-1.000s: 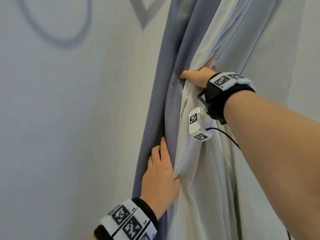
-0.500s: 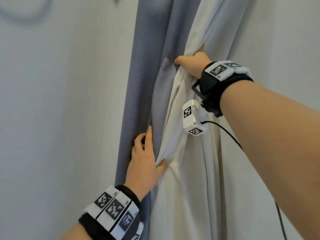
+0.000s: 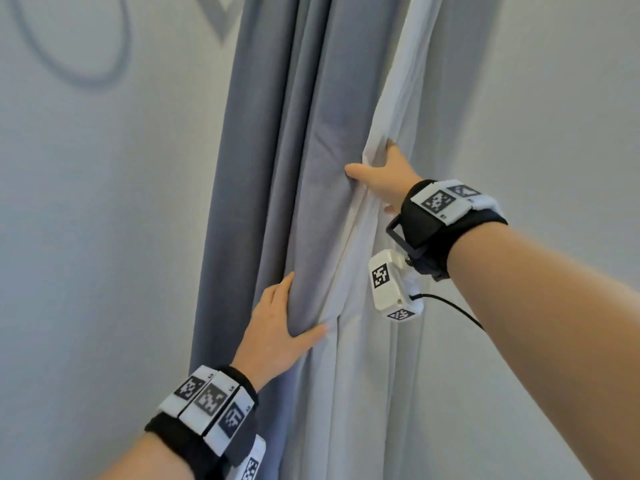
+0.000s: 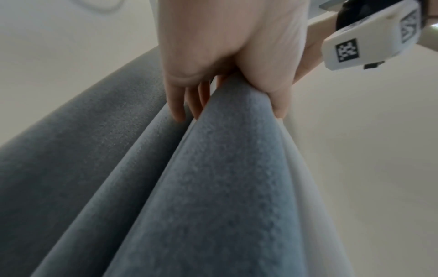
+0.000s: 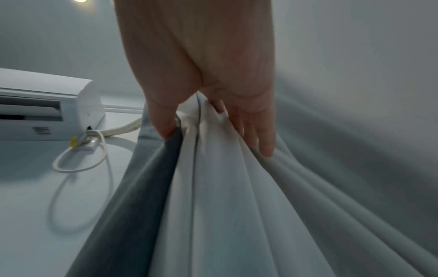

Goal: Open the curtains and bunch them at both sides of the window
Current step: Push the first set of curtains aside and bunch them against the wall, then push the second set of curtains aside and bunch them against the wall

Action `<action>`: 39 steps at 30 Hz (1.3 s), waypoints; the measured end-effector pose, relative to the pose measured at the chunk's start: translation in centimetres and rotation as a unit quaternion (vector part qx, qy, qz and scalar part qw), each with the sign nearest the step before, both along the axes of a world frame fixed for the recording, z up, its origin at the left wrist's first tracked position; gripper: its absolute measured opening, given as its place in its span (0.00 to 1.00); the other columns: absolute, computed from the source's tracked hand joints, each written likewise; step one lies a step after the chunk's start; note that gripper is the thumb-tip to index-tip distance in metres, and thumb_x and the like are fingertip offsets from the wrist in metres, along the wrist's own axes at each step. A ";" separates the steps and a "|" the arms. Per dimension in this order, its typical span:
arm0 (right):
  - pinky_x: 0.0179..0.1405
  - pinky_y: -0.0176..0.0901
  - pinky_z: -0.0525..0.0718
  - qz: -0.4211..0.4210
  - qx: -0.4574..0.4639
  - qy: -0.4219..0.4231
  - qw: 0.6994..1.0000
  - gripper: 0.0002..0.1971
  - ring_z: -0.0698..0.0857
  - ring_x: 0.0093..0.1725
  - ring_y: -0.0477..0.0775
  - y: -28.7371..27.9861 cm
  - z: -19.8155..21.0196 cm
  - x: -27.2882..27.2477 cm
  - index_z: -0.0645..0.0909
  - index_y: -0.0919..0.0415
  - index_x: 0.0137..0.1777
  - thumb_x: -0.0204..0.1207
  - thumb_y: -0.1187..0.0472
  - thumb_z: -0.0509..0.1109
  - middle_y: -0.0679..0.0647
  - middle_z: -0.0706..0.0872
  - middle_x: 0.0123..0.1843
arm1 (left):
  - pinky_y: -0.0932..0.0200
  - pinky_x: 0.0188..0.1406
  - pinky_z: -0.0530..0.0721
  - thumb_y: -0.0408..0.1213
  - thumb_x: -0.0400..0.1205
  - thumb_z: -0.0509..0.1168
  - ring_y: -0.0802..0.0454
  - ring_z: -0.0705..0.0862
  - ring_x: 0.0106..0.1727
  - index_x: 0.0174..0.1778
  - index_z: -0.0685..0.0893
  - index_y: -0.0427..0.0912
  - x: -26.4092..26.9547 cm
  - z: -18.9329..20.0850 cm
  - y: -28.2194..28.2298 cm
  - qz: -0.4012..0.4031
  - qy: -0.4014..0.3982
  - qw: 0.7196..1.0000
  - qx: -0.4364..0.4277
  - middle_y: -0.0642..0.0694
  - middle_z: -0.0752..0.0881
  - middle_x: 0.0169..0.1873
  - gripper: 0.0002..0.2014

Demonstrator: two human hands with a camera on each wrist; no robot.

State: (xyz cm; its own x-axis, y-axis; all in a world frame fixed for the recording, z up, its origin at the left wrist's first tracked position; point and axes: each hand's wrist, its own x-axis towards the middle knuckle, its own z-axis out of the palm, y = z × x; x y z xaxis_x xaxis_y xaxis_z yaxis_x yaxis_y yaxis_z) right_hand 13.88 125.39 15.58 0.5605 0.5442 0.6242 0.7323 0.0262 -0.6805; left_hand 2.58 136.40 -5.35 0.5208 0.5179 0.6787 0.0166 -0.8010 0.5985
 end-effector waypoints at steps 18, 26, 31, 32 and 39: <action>0.54 0.44 0.72 -0.055 -0.115 0.029 0.991 0.36 0.75 0.72 0.53 -24.9 -10.0 0.7 0.62 0.45 0.80 0.73 0.41 0.69 0.54 0.73 0.78 | 0.87 0.47 0.70 0.59 0.73 0.63 0.75 0.78 0.56 0.67 0.73 0.55 -5.2 -3.3 -15.8 -0.145 0.085 0.986 0.016 0.65 0.82 0.57 0.26; 0.45 0.37 0.75 -0.167 -0.122 0.054 0.977 0.32 0.78 0.59 0.51 -32.2 -12.4 -2.3 0.66 0.48 0.78 0.75 0.44 0.68 0.54 0.77 0.75 | 0.79 0.47 0.77 0.43 0.78 0.65 0.69 0.82 0.49 0.62 0.77 0.52 -5.1 0.0 -19.2 -0.211 0.041 0.975 0.055 0.58 0.84 0.49 0.15; 0.55 0.41 0.75 -0.252 -0.113 0.037 0.960 0.30 0.81 0.66 0.55 -35.1 -13.2 -5.9 0.69 0.50 0.76 0.75 0.47 0.70 0.58 0.80 0.72 | 0.78 0.47 0.78 0.40 0.79 0.65 0.66 0.83 0.49 0.56 0.81 0.50 -6.2 1.2 -21.1 -0.279 0.007 0.960 0.038 0.53 0.86 0.47 0.10; 0.55 0.41 0.76 -0.267 -0.111 0.029 0.957 0.29 0.81 0.65 0.55 -35.7 -13.4 -6.8 0.70 0.50 0.76 0.75 0.47 0.70 0.57 0.81 0.71 | 0.78 0.48 0.78 0.41 0.80 0.65 0.66 0.83 0.49 0.56 0.81 0.51 -6.5 1.2 -21.4 -0.289 -0.002 0.957 0.034 0.54 0.86 0.47 0.10; 0.69 0.55 0.79 -0.344 -0.173 0.021 0.923 0.29 0.81 0.67 0.57 -41.2 -14.5 -12.6 0.70 0.50 0.75 0.74 0.49 0.71 0.58 0.80 0.70 | 0.74 0.48 0.77 0.39 0.80 0.63 0.62 0.83 0.50 0.60 0.79 0.48 -6.6 -1.4 -26.2 -0.357 -0.052 0.932 -0.030 0.57 0.84 0.43 0.12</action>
